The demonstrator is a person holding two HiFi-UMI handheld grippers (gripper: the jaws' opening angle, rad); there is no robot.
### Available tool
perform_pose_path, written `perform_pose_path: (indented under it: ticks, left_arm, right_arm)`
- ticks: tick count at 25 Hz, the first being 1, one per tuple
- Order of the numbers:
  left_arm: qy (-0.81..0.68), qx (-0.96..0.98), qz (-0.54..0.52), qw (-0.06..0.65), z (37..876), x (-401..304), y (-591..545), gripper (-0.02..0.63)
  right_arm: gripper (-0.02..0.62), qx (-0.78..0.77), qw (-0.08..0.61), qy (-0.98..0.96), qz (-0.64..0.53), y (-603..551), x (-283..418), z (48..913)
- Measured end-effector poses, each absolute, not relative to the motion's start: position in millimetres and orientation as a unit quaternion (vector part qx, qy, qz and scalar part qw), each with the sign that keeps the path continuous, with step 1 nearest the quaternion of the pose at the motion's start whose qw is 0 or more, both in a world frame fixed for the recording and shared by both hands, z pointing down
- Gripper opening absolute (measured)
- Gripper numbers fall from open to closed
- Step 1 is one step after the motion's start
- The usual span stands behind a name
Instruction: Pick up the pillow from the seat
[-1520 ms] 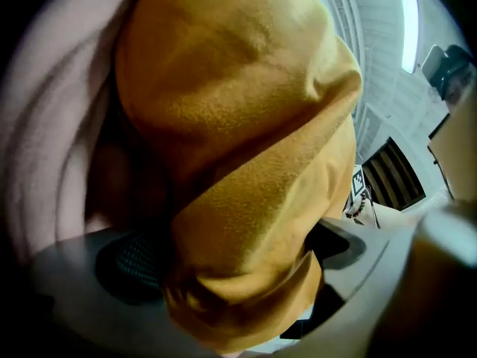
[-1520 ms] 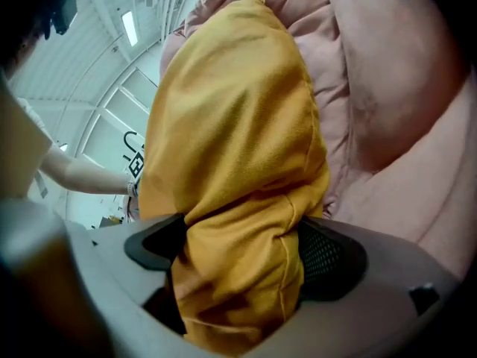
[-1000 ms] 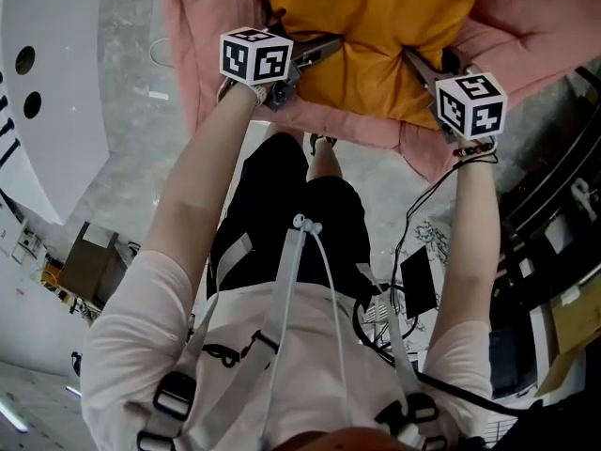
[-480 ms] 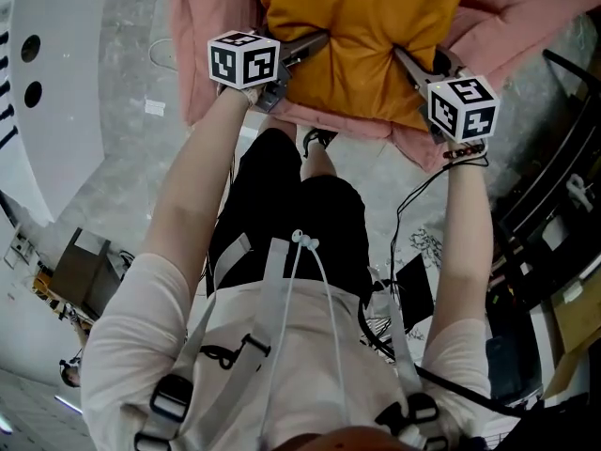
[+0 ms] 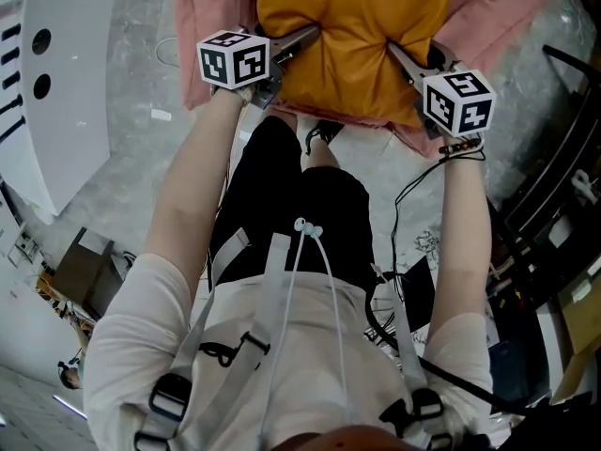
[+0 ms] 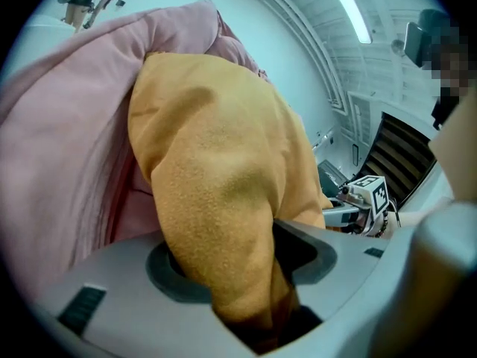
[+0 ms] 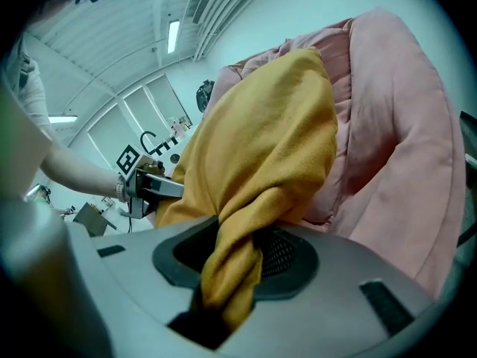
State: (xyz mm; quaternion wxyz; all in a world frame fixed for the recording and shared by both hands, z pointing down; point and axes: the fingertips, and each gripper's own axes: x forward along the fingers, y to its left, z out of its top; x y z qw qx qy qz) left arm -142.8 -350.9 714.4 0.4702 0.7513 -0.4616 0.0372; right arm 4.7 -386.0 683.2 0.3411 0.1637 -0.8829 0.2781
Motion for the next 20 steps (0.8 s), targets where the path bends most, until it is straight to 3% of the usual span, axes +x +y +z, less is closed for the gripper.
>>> perform_pose_path:
  ticks: [20]
  left_arm:
    - [-0.496,0.796,0.025,0.347,588.3,-134.1,-348.5,0.255]
  right_arm:
    - [0.15,0.197,0.242,-0.921,0.234,-369.9,20.1,582.1]
